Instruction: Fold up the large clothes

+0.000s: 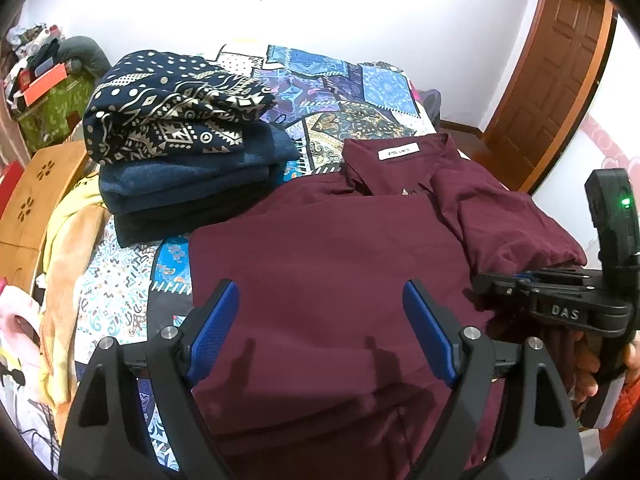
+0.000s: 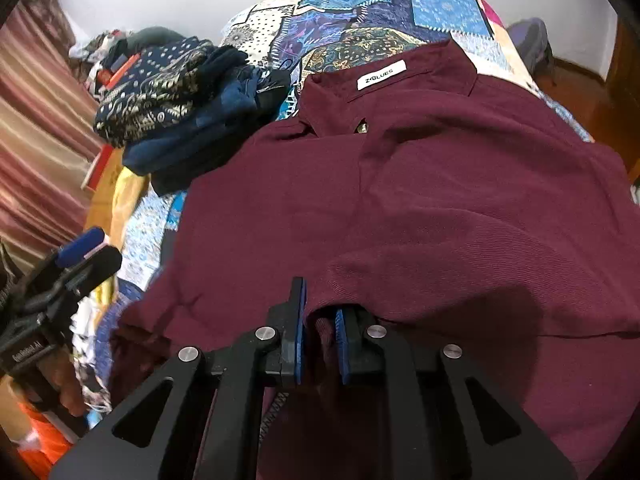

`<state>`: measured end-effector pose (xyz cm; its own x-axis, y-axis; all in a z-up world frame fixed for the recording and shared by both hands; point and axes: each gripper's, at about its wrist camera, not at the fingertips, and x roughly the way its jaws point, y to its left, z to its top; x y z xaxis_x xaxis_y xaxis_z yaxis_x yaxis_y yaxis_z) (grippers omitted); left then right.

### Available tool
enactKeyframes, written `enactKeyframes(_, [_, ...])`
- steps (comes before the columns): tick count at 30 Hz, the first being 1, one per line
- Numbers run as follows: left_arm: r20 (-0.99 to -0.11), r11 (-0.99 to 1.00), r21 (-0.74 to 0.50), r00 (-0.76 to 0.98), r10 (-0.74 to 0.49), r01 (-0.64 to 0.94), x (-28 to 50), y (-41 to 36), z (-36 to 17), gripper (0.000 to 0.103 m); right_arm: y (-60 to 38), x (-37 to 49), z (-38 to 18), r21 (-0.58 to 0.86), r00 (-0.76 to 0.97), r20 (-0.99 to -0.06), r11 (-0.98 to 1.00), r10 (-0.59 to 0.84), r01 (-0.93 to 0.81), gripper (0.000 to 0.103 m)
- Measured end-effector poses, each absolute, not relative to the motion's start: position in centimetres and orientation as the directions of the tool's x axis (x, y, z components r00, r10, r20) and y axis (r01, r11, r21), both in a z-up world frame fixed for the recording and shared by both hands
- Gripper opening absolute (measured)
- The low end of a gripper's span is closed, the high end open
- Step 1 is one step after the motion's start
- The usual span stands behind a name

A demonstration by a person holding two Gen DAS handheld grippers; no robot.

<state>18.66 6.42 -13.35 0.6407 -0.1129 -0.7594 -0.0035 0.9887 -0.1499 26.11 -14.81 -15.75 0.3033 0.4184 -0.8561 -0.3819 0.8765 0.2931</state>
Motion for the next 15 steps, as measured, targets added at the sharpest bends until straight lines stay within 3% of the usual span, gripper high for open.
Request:
enactKeyframes(3, [-0.760,0.991,-0.134,0.640,-0.112,0.015,18.8,5.4,-13.1,0.083,-15.2,25.6,-14.8,0.304,0.289,-0.854,0.865,0.433,-0.399,0.023])
enactKeyframes(8, [-0.747,0.993,-0.101,0.654,-0.120,0.066,19.3,3.1,-11.9,0.083,-16.0,24.8,-13.2,0.285,0.350,-0.827,0.864,0.441,-0.416,0.024])
enactKeyframes(12, [-0.733,0.990,-0.070,0.668,-0.132,0.119,20.0,0.5,-10.8,0.083,-18.9,24.3,-12.1,0.274,0.443,-0.794,0.896,0.416,-0.350,0.038])
enactKeyframes(15, [-0.731,0.984,-0.061,0.664,-0.157,0.166,20.9,-1.8,-10.3,0.084,-22.2,23.8,-11.5,0.264,0.514,-0.773,0.925,0.372,-0.273,0.039])
